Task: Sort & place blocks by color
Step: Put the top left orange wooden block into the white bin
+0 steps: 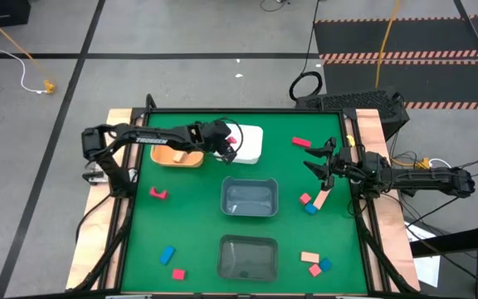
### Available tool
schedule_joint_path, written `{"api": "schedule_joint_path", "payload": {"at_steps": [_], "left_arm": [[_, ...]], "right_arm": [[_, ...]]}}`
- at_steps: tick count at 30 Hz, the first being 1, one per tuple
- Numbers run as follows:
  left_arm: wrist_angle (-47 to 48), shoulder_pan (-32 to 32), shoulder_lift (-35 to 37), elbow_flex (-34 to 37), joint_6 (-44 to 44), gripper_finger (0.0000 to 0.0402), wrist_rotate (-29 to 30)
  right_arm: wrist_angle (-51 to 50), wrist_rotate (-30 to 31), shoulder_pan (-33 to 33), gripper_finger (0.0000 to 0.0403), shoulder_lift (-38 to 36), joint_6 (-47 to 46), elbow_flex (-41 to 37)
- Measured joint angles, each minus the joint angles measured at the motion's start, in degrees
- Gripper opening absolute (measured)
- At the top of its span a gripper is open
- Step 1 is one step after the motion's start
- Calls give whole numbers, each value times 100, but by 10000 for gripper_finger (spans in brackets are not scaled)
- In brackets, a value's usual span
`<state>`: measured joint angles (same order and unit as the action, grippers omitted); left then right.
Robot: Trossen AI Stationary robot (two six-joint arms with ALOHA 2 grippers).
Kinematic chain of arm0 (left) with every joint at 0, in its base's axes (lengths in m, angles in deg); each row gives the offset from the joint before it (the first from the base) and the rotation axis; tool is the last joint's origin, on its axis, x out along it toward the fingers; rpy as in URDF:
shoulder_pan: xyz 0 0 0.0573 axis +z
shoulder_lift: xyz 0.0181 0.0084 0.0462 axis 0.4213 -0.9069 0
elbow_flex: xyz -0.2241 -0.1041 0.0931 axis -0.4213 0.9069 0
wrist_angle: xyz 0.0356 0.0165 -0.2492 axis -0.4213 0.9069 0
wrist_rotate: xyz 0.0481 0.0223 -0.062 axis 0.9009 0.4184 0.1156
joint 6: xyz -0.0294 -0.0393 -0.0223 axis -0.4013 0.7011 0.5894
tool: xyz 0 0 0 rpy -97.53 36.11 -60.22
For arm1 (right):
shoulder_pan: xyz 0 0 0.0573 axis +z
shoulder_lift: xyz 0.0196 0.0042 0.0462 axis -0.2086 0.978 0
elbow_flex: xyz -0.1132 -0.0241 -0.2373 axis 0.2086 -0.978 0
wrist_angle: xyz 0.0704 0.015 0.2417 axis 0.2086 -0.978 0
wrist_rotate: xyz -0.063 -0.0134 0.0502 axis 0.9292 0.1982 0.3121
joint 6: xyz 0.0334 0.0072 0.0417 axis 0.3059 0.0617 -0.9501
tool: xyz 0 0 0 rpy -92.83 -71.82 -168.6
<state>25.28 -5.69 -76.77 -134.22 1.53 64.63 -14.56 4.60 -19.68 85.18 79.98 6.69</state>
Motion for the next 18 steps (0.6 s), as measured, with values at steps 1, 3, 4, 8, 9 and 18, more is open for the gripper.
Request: {"api": "schedule_joint_path", "payload": {"at_steps": [1, 3, 4, 8, 9, 18], "left_arm": [[48, -1, -36, 0, 18, 52, 1], [39, -11, -102, 0, 112, 52, -15], [72, -13, -110, 0, 139, 52, -47], [105, -13, -102, 0, 160, 53, -50], [110, -13, -102, 0, 177, 53, -50], [105, -13, -102, 0, 664, 67, -57]], "right_arm": [[0, 0, 2, 210, 0, 0, -1], [0, 0, 1, 210, 0, 1, -1], [0, 0, 2, 210, 1, 0, 0], [0, 0, 2, 210, 2, 0, -2], [0, 0, 0, 210, 0, 1, -2], [1, 0, 1, 210, 2, 0, -1]]}}
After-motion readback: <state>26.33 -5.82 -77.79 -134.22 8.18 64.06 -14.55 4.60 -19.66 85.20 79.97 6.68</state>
